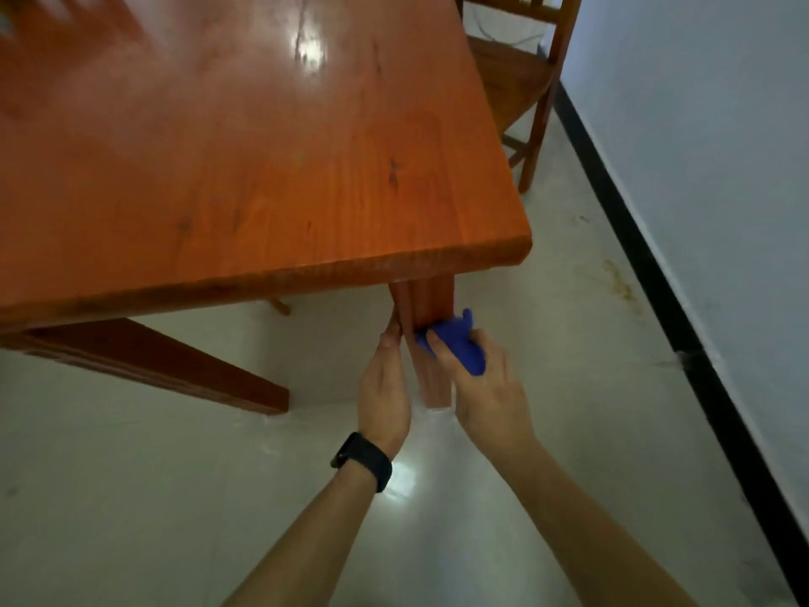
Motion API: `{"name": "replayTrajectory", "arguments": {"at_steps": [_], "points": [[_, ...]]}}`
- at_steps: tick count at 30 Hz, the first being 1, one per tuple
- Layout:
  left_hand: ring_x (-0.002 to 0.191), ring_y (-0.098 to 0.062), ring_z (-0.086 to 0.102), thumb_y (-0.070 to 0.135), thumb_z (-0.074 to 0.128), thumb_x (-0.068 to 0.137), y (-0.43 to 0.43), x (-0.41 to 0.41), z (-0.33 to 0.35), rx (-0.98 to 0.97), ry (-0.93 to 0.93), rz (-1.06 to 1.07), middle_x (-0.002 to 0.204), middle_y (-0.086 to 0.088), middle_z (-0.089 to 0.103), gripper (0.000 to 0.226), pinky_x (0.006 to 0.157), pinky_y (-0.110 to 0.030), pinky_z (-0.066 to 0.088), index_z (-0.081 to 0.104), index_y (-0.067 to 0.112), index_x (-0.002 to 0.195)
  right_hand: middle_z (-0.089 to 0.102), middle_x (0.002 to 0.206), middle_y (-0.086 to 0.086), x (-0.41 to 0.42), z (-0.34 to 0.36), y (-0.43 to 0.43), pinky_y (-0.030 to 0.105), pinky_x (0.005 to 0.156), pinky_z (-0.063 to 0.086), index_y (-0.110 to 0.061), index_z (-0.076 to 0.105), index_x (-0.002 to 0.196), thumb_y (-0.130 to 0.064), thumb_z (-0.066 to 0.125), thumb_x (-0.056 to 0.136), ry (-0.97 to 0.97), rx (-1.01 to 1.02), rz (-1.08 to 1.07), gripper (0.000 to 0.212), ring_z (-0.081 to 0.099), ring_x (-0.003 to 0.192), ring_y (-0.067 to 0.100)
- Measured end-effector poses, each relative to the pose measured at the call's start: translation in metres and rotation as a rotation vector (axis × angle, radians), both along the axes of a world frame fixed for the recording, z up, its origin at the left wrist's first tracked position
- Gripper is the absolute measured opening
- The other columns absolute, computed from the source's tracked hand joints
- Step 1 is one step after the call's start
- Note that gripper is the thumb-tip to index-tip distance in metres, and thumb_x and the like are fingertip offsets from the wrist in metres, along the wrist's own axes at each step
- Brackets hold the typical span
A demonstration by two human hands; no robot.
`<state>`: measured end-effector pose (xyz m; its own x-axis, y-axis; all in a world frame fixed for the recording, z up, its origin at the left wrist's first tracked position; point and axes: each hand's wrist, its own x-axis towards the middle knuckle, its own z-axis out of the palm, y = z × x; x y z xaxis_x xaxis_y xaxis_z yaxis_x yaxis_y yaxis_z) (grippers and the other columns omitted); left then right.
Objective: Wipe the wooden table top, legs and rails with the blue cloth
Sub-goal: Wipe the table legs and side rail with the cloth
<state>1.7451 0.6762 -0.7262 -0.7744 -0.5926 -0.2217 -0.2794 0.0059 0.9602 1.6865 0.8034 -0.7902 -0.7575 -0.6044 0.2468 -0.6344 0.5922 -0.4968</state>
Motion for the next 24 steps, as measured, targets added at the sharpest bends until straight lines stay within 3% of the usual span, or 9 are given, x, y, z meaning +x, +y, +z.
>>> {"name": "replayTrajectory", "arguments": {"at_steps": [2,4,7,11,16,18,20,22,24], "points": [[0.131,0.014,0.037,0.052,0.017,0.104,0.002,-0.004,-0.018,-0.024,0.045,0.015,0.146,0.027,0.043,0.047,0.1,-0.002,0.027,0.035,0.045,0.147,0.047,0.138,0.011,0.0,-0.058,0.023,0.041,0.079,0.055,-0.048,0.025,0.148,-0.004,0.063,0.083,-0.108,0.143,-0.024,0.087,0.056,0.105,0.032],[0.124,0.017,0.043,0.045,0.019,0.106,0.004,-0.008,-0.03,-0.055,0.094,0.05,0.141,0.023,0.048,0.043,0.091,0.005,0.03,0.037,0.043,0.145,0.047,0.135,0.017,0.0,-0.086,0.038,0.044,0.08,0.056,-0.043,0.024,0.148,-0.003,0.062,0.086,-0.177,0.076,-0.138,0.083,0.06,0.101,0.037],[0.104,0.026,0.049,0.034,0.021,0.107,0.004,-0.016,-0.045,-0.022,0.182,0.087,0.12,0.033,0.052,0.033,0.08,0.005,0.035,0.043,0.044,0.129,0.047,0.132,0.019,-0.004,-0.067,0.034,0.04,0.08,0.057,-0.032,0.044,0.144,-0.012,0.06,0.09,0.028,-0.138,-0.072,0.06,0.06,0.099,0.034],[0.089,0.024,0.056,0.043,0.02,0.106,-0.006,-0.028,-0.073,0.066,0.246,0.143,0.104,0.03,0.059,0.037,0.07,0.003,0.04,0.056,0.041,0.116,0.036,0.133,0.016,-0.02,0.0,-0.007,0.026,0.089,0.047,-0.027,0.042,0.142,-0.012,0.06,0.092,0.358,-0.409,0.067,0.055,0.049,0.112,0.027],[0.108,0.015,0.055,0.059,0.016,0.096,-0.014,-0.024,-0.11,-0.062,0.372,0.092,0.119,0.022,0.06,0.046,0.091,-0.006,0.043,0.053,0.045,0.12,0.036,0.128,0.018,-0.044,-0.078,-0.017,0.039,0.081,0.053,-0.03,0.043,0.141,-0.012,0.06,0.087,0.63,-0.185,0.189,0.06,0.054,0.101,0.036],[0.126,0.001,0.049,0.055,0.012,0.099,-0.015,-0.025,-0.117,-0.108,0.401,0.066,0.131,0.02,0.053,0.044,0.096,-0.005,0.036,0.045,0.049,0.127,0.034,0.132,0.014,-0.041,-0.147,-0.004,0.044,0.081,0.053,-0.038,0.042,0.142,-0.015,0.047,0.089,0.495,0.05,0.271,0.058,0.056,0.101,0.038],[0.132,-0.008,0.046,0.052,0.012,0.099,-0.016,-0.027,-0.117,-0.076,0.404,0.068,0.131,0.021,0.051,0.043,0.108,-0.02,0.033,0.045,0.05,0.127,0.027,0.138,0.006,-0.026,-0.192,0.014,0.036,0.09,0.05,-0.046,0.039,0.142,-0.016,0.049,0.091,0.268,0.182,0.265,0.061,0.057,0.109,0.035],[0.13,-0.011,0.048,0.058,0.013,0.097,-0.016,-0.022,-0.109,-0.017,0.356,0.068,0.125,0.023,0.055,0.044,0.114,-0.04,0.031,0.05,0.055,0.118,0.035,0.135,0.008,-0.009,-0.185,0.024,0.027,0.086,0.047,-0.044,0.044,0.139,-0.009,0.068,0.082,0.168,0.028,0.201,0.071,0.063,0.102,0.034],[0.127,-0.013,0.052,0.057,0.013,0.1,-0.019,-0.017,-0.102,0.027,0.293,0.055,0.12,0.022,0.059,0.043,0.114,-0.049,0.032,0.055,0.056,0.109,0.042,0.13,0.016,-0.004,-0.132,0.016,0.029,0.085,0.047,-0.034,0.046,0.139,-0.007,0.076,0.076,0.308,-0.165,0.147,0.075,0.062,0.099,0.035]]}}
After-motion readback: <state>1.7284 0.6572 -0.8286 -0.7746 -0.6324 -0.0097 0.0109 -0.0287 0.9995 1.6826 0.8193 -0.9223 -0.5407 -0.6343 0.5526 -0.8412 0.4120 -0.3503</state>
